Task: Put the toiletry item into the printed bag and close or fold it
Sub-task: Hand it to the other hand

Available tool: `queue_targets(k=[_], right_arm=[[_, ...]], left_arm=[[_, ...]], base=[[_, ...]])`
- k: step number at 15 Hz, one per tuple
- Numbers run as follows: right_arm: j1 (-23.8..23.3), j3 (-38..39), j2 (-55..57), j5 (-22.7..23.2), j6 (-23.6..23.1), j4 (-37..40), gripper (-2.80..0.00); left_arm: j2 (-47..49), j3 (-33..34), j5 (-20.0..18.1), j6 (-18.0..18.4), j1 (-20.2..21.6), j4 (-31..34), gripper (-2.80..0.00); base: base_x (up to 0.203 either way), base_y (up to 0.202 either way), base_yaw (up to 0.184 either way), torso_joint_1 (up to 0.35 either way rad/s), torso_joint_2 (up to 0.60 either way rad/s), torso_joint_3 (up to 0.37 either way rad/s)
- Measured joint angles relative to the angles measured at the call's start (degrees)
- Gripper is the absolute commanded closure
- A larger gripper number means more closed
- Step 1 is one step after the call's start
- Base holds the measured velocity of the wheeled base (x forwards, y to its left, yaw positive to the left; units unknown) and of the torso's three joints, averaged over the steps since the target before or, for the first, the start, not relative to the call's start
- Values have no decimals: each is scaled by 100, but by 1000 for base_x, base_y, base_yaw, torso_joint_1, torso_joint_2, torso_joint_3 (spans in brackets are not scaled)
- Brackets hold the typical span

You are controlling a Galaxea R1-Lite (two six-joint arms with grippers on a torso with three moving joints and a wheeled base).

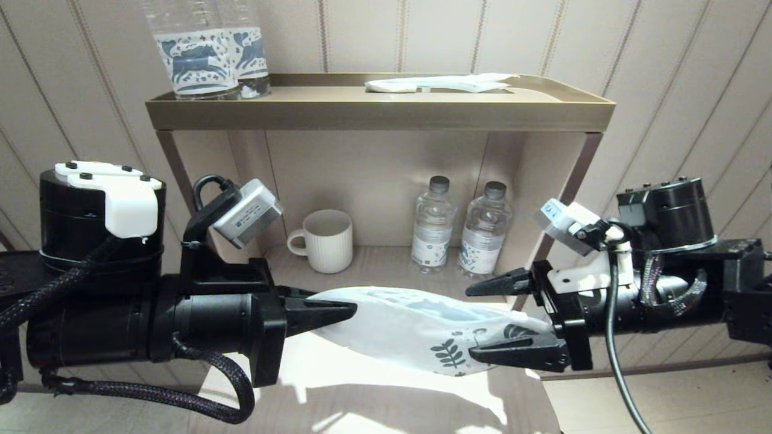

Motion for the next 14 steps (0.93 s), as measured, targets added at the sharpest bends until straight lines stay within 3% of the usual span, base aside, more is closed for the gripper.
queue_targets(k=[3,4,9,14], right_arm=[[-26,67,-98,0,1,-3,-280],[-26,69,-114,0,1,-2,-280],[23,-124,-63,6,33,0,-280],[107,-371,239,22,48,-10,-280]], left_arm=[[-18,53,311,-791,-12,-3,0],[-53,120,326,-887,-17,-15,0],[-537,694,289,-938,-42,2,0],[-892,829,271,-1091,-122,20,0]], base=[[0,0,0,0,0,0],[0,0,0,0,0,0],[0,0,0,0,0,0],[0,0,0,0,0,0]])
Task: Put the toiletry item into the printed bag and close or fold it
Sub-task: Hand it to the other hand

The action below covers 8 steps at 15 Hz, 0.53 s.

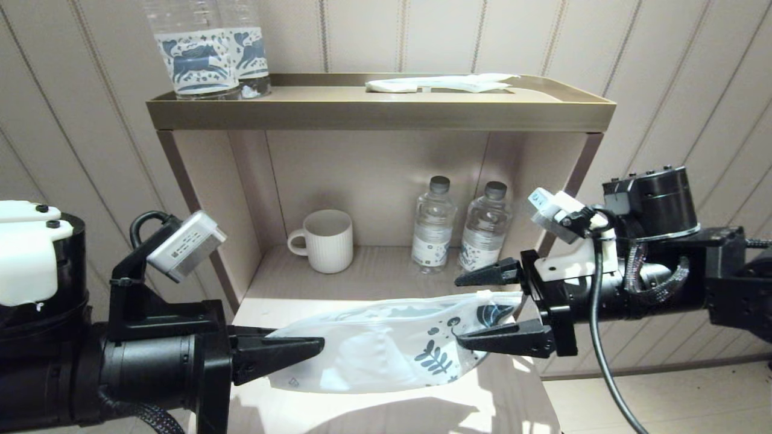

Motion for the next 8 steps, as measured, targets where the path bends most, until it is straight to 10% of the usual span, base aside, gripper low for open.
queue_targets(k=[8], right_arm=[[375,-238,98,-13,48,0,-280]], left_arm=[[38,-145,-76,-316,-68,-51,0]], base=[[0,0,0,0,0,0]])
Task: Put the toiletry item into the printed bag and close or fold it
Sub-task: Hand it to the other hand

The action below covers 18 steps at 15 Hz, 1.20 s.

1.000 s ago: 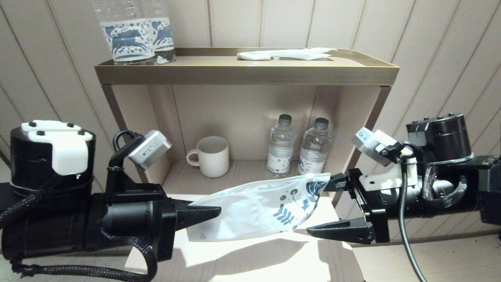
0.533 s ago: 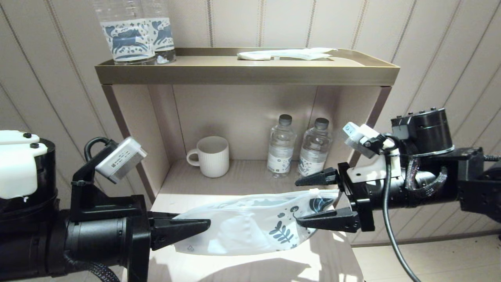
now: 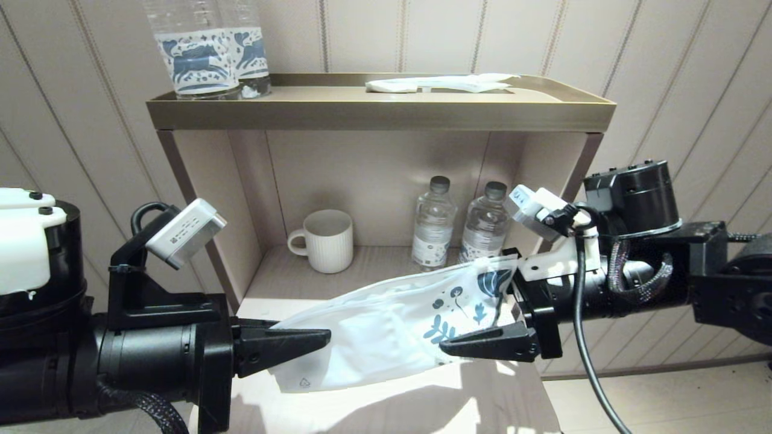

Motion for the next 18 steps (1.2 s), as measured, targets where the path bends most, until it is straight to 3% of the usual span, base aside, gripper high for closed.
queue_targets(k=[5,9,18], right_arm=[[18,-109,-204,-13,242,-137,-280],[24,1,-258,-13,1029,-977,-280],[18,417,-251,-24,1146,-1258,-280]], left_arm=[[41,24,1,-86,-4,-7,0],[45,-2,4,-79,-4,-11,0],[-27,-33,1,-95,-4,-313,0]], base=[[0,0,0,0,0,0],[0,0,0,0,0,0],[0,0,0,0,0,0]])
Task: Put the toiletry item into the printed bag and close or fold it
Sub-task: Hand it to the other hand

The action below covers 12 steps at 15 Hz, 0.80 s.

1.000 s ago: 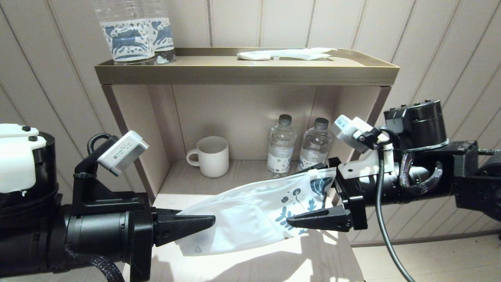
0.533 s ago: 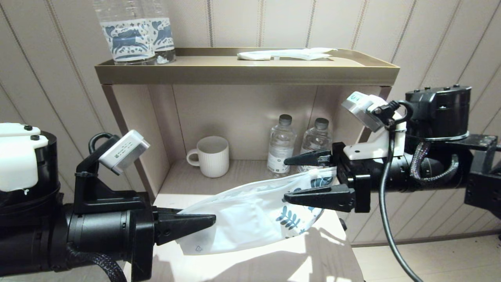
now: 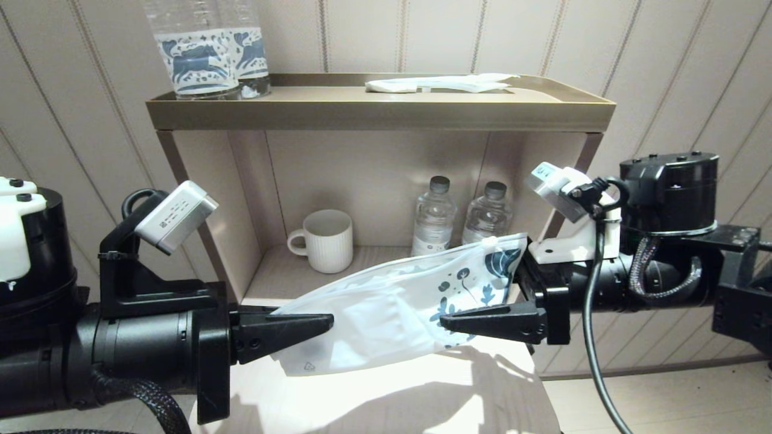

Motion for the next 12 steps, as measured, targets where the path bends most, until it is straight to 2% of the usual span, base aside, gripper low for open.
queue_targets(k=[3,9,10,12], right_arm=[[6,-96,-2,2,201,-16,-280],[20,-163,-4,9,212,-27,-280],[20,-166,-9,9,207,-27,0],[20,-163,-29,-102,209,-82,0]], left_arm=[[-45,60,-7,0,0,-2,0],[-20,41,-28,0,0,-1,0],[-15,39,-77,-2,2,-1,0],[-11,42,-120,-7,0,-1,0]], base=[[0,0,0,0,0,0],[0,0,0,0,0,0],[0,0,0,0,0,0],[0,0,0,0,0,0]])
